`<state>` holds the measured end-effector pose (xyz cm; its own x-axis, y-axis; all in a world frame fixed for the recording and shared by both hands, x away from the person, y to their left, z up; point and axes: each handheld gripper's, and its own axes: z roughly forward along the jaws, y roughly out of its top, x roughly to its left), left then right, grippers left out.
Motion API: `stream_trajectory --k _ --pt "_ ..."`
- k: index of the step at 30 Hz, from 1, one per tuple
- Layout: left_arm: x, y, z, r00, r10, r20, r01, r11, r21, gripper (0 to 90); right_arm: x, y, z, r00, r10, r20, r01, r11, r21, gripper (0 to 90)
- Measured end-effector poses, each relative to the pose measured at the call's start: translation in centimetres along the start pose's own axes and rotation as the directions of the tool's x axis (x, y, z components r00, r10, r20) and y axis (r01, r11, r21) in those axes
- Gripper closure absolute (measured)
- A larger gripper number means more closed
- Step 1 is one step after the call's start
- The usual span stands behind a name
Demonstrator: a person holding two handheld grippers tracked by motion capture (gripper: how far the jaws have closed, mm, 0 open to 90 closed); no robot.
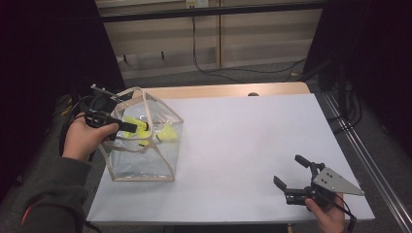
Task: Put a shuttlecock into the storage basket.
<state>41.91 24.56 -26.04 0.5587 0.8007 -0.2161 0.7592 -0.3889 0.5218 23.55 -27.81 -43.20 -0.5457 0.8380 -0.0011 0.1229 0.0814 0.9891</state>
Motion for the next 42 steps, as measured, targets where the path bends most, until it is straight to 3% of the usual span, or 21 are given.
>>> stream_trajectory --k 19,42 --pt "-0.1 -0.1 0.8 0.9998 -0.005 0.018 0.005 1.0000 0.005 88.0 0.0 0.0 0.0 1.0000 -0.001 -0.001 0.001 1.000 -0.001 2.6" --pt "-0.4 0.3 -0.2 0.9999 0.014 0.000 -0.014 0.9996 -0.026 61.2 -0.1 0.0 0.0 1.0000 -0.002 -0.001 0.002 1.000 -0.001 2.6"
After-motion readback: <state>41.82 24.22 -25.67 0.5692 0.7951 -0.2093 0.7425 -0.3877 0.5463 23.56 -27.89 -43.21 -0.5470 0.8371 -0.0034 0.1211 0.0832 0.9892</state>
